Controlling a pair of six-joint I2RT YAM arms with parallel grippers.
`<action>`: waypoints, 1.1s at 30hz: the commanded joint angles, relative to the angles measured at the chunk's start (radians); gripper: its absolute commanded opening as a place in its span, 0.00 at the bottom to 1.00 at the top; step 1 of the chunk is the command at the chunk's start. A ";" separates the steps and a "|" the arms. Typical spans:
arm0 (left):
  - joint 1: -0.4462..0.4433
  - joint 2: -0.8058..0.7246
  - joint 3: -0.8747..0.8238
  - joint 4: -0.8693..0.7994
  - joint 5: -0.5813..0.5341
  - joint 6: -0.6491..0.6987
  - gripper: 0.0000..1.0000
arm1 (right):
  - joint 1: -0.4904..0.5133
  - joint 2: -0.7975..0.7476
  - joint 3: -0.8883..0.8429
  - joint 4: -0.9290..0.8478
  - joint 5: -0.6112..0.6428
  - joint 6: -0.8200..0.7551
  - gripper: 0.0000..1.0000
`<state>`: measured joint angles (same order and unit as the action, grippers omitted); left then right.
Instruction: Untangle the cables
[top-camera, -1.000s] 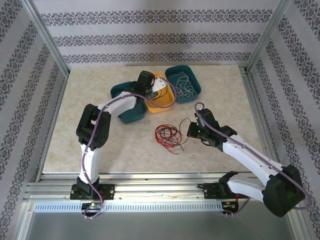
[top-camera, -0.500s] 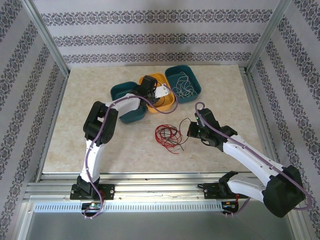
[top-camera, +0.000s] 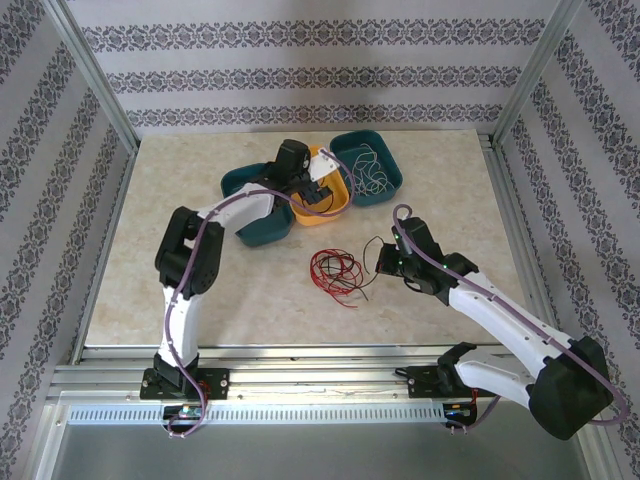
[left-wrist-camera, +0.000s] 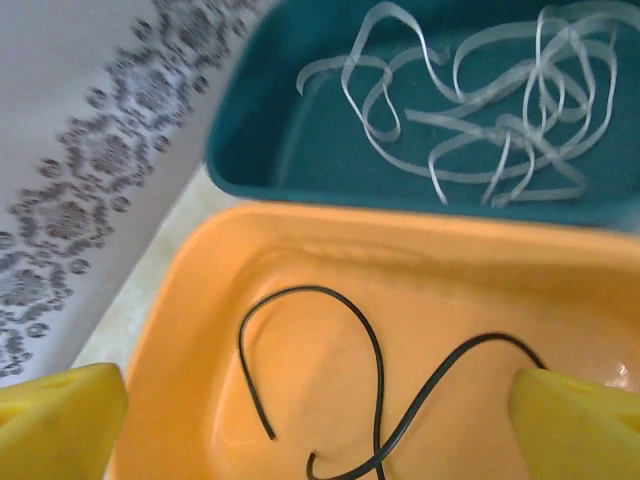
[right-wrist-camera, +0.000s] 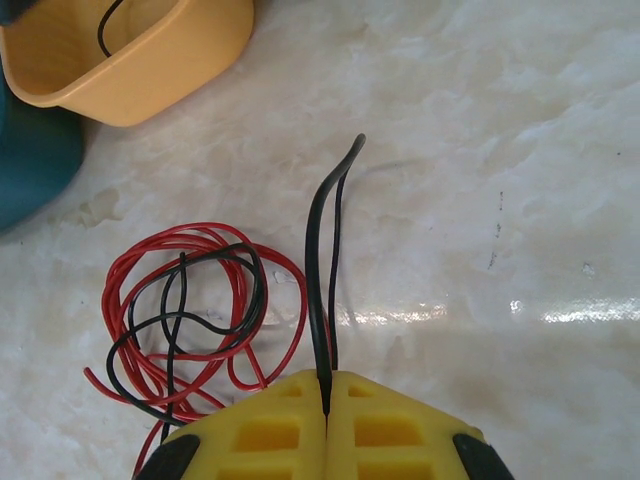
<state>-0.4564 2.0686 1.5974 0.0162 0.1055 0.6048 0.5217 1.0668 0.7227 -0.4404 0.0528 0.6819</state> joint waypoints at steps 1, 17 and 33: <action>-0.001 -0.135 -0.050 0.101 0.034 -0.122 0.99 | 0.012 -0.028 0.046 -0.020 0.030 -0.010 0.00; 0.002 -0.542 -0.480 0.155 0.083 -0.757 0.99 | 0.057 -0.083 0.263 -0.117 0.036 -0.096 0.00; -0.171 -0.805 -1.043 0.610 0.276 -0.573 1.00 | 0.135 -0.035 0.523 -0.177 0.044 -0.234 0.01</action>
<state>-0.6090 1.2652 0.5812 0.5072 0.3424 -0.0212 0.6434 1.0271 1.1893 -0.5991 0.0788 0.4961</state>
